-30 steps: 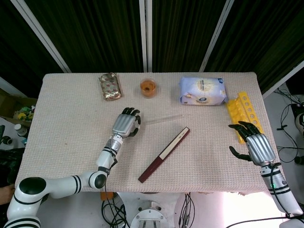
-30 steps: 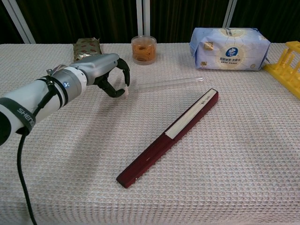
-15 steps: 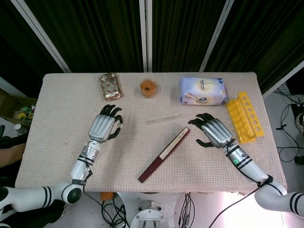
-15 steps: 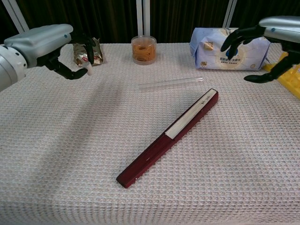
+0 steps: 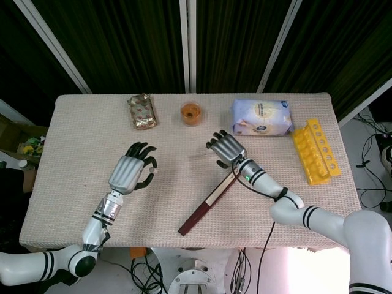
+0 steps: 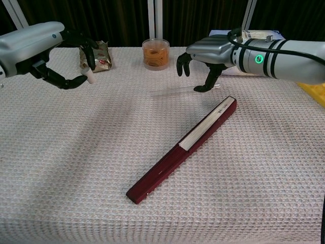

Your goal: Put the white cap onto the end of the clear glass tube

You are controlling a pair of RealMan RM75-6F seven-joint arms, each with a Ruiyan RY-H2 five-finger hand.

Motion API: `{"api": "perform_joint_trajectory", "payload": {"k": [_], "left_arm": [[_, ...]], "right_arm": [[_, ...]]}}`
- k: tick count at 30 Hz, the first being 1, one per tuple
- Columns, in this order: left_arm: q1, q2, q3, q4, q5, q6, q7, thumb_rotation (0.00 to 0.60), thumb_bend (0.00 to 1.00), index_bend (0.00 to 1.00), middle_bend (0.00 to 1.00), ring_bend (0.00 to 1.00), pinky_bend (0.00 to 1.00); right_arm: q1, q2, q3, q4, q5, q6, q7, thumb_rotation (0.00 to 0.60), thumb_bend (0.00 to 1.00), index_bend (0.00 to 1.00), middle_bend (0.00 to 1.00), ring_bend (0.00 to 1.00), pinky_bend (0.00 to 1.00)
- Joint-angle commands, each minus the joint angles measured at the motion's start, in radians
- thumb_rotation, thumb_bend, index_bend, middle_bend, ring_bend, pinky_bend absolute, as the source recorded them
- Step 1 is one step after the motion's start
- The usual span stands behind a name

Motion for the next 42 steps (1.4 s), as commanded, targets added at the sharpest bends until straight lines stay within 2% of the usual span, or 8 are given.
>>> {"api": "perform_joint_trajectory", "payload": {"k": [1, 8, 22, 42], "left_arm": [[0.003, -0.001, -0.001, 0.001, 0.003, -0.002, -0.002, 0.600, 0.46, 0.60, 0.19, 0.08, 0.10], [0.011, -0.004, -0.005, 0.005, 0.007, -0.009, -0.007, 0.600, 0.46, 0.60, 0.19, 0.08, 0.10], [0.024, -0.006, -0.012, 0.012, 0.012, -0.017, -0.013, 0.600, 0.45, 0.60, 0.18, 0.08, 0.10], [0.039, -0.002, -0.018, 0.015, 0.027, -0.020, -0.028, 0.600, 0.45, 0.60, 0.17, 0.08, 0.10]], "right_arm": [[0.042, -0.076, -0.013, 0.096, 0.026, -0.027, -0.028, 0.600, 0.31, 0.35, 0.36, 0.15, 0.21], [0.058, -0.147, -0.027, 0.219, 0.031, -0.008, -0.023, 0.600, 0.32, 0.39, 0.38, 0.16, 0.22], [0.068, -0.224, -0.048, 0.330, -0.004, 0.064, 0.013, 0.600, 0.33, 0.43, 0.41, 0.23, 0.23], [0.083, -0.280, -0.062, 0.391, -0.034, 0.089, 0.043, 0.600, 0.34, 0.50, 0.46, 0.28, 0.25]]}}
